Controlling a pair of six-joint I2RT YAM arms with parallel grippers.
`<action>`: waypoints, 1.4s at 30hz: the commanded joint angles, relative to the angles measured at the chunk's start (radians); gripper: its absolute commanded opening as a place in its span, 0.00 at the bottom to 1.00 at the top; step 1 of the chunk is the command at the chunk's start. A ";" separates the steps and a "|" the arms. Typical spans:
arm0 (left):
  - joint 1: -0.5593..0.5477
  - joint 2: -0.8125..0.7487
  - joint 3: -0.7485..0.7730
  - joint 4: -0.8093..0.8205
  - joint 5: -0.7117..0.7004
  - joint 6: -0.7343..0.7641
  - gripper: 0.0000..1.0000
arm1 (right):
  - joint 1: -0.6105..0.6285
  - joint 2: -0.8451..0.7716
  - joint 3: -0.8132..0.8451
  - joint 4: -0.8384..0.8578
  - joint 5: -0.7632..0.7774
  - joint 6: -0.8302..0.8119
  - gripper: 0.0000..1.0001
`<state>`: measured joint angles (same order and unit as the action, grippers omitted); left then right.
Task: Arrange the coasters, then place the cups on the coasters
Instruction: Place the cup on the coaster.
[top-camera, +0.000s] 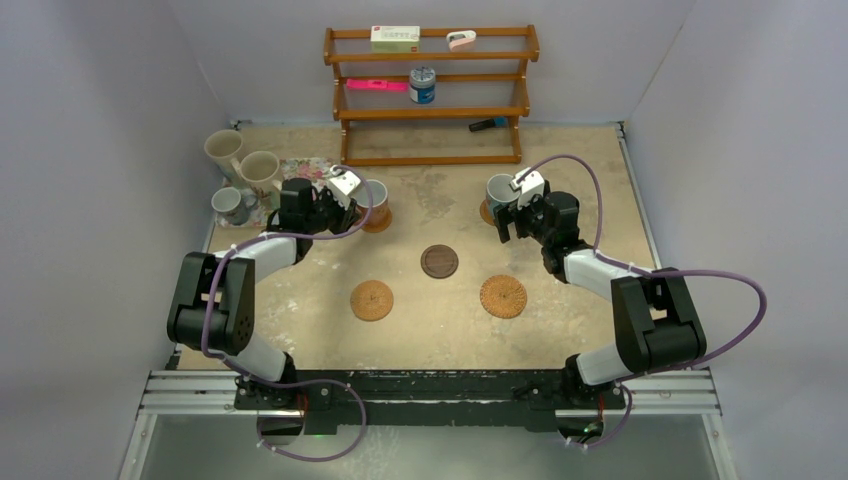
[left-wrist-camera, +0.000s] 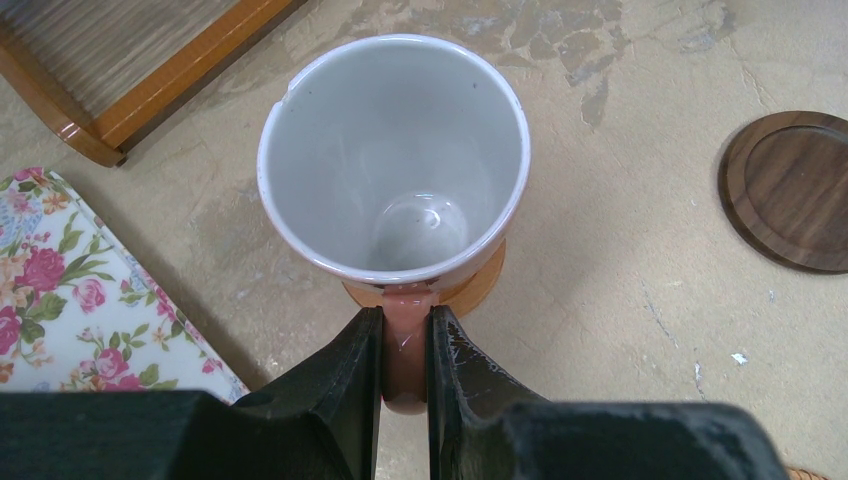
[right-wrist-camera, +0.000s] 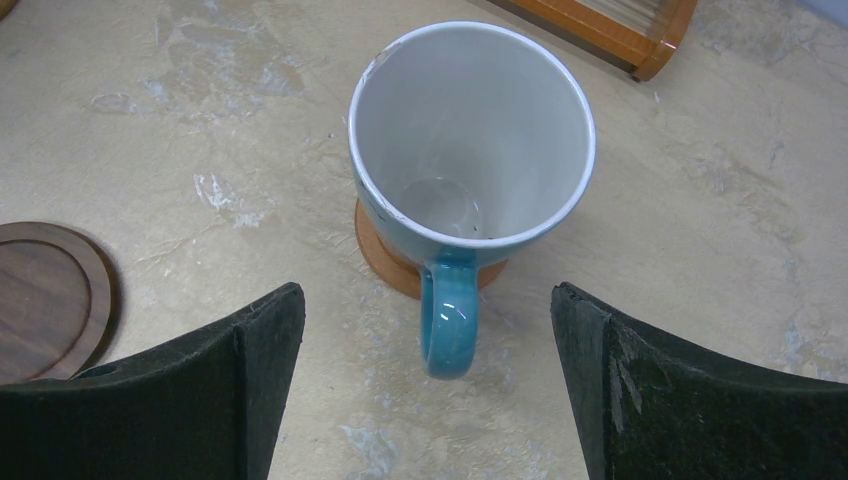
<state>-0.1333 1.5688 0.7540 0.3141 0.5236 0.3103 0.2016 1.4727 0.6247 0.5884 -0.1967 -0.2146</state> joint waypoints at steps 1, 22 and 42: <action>-0.005 -0.013 0.013 0.086 0.038 0.019 0.08 | -0.002 0.001 0.038 0.024 0.011 -0.012 0.94; -0.005 -0.023 0.007 0.084 0.046 0.026 0.24 | -0.001 -0.002 0.036 0.024 0.011 -0.012 0.94; -0.005 -0.023 0.004 0.085 0.047 0.031 0.27 | -0.002 -0.003 0.036 0.027 0.011 -0.012 0.94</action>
<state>-0.1333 1.5688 0.7540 0.3424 0.5430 0.3256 0.2016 1.4727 0.6247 0.5884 -0.1967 -0.2146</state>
